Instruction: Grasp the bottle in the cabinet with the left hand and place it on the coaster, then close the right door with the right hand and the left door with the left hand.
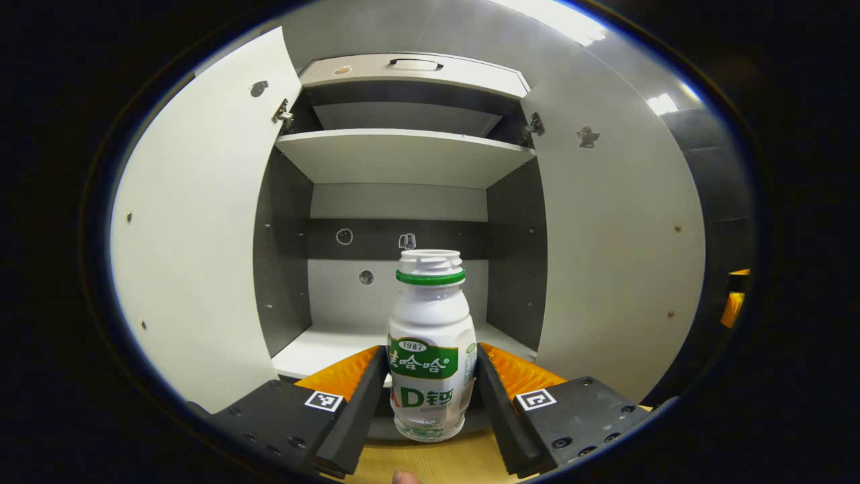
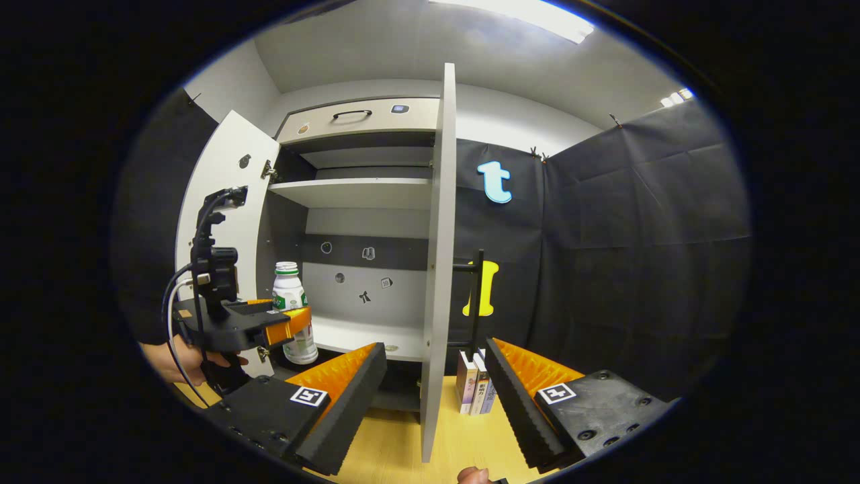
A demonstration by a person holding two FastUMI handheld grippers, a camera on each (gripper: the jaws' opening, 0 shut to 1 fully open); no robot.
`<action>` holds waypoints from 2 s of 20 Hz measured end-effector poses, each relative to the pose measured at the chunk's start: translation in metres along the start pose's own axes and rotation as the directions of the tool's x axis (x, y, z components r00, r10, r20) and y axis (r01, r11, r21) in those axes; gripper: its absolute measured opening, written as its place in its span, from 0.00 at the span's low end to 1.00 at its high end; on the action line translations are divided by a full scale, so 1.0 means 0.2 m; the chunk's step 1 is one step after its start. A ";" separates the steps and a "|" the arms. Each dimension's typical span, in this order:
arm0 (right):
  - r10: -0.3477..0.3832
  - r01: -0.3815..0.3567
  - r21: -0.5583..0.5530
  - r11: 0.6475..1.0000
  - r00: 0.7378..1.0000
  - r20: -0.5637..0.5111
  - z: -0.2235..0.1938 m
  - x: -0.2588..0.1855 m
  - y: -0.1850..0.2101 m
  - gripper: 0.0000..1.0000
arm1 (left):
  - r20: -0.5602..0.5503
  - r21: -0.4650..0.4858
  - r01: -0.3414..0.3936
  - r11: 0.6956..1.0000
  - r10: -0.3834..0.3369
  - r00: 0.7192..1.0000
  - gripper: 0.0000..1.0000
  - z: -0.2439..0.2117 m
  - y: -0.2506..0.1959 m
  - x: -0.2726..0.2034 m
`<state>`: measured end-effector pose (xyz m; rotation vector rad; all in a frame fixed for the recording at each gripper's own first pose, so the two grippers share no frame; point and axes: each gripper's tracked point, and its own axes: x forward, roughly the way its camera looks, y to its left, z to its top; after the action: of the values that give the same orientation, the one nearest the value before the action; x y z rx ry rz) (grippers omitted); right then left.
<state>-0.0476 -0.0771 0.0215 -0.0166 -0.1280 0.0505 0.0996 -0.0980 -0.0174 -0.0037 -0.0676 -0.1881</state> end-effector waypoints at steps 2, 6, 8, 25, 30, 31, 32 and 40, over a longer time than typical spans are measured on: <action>0.011 -0.011 0.017 1.000 1.000 0.003 -0.01 -0.01 0.05 0.98 | -0.011 -0.022 0.003 1.000 -0.003 1.000 0.78 -0.10 0.00 -0.12; 0.031 -0.031 0.022 0.999 0.999 0.023 -0.02 -0.03 0.12 0.98 | -0.018 -0.043 -0.003 0.999 0.002 1.000 0.78 -0.31 0.00 -0.32; 0.012 -0.012 -0.005 1.000 0.999 0.043 -0.04 -0.01 0.11 0.98 | -0.032 -0.050 -0.007 0.999 0.005 0.999 0.78 -0.44 -0.01 -0.42; 0.001 0.002 -0.042 0.999 0.996 0.089 -0.10 0.03 0.16 0.97 | -0.140 -0.062 0.083 0.995 -0.092 0.986 0.79 -1.49 -0.23 -0.80; -0.010 0.020 -0.120 0.993 0.996 0.092 -0.09 0.01 0.17 0.97 | -0.165 -0.056 0.099 0.993 -0.107 0.980 0.79 -1.64 -0.25 -0.82; -0.013 0.023 -0.125 0.992 0.996 0.085 -0.10 0.00 0.17 0.97 | -0.155 -0.056 0.098 0.994 -0.106 0.982 0.80 -1.63 -0.26 -0.83; -0.012 0.021 -0.122 0.992 0.997 0.076 -0.11 0.00 0.18 0.97 | -0.162 -0.051 0.105 0.993 -0.112 0.981 0.81 -1.63 -0.27 -0.83; 0.044 -0.043 -0.044 0.998 0.998 0.036 -0.13 -0.01 0.29 0.98 | -0.251 -0.061 0.112 0.992 -0.123 0.960 0.95 -1.68 -0.26 -0.91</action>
<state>-0.0490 -0.0192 -0.0053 -0.0614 -0.1657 0.0916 -0.0651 -0.1188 -0.3653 -0.0212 0.1932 -0.3078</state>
